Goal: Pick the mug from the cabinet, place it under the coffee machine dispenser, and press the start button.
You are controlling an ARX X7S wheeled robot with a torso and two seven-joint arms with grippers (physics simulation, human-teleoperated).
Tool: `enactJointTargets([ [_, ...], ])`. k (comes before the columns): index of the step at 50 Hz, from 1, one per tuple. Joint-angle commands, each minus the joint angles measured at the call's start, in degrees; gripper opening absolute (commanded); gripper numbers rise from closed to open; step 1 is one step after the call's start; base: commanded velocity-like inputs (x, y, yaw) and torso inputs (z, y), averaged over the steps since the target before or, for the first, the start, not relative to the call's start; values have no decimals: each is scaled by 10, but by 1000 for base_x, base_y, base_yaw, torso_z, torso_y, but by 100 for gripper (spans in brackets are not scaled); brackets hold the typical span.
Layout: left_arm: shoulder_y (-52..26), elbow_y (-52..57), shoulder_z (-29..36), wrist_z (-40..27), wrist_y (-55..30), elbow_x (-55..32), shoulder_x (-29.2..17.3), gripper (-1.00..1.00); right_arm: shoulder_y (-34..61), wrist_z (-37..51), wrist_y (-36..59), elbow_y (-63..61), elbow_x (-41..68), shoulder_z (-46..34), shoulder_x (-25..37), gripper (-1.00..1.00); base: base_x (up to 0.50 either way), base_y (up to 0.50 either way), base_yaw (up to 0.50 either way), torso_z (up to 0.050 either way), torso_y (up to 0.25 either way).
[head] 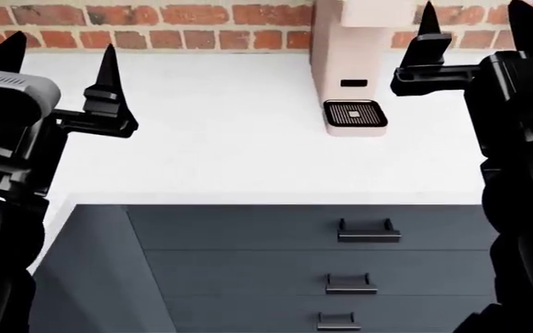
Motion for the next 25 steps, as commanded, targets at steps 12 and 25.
enactJointTargets([
  [12, 8, 28, -10, -18, -14, -5, -5, 100, 195, 25, -6, 139, -28, -52, 11, 100, 11, 143, 0, 15, 22],
  [25, -3, 12, -2, -8, 5, -11, 0, 100, 432, 0, -97, 444, -53, -121, 1, 100, 0, 0, 0, 0, 0],
])
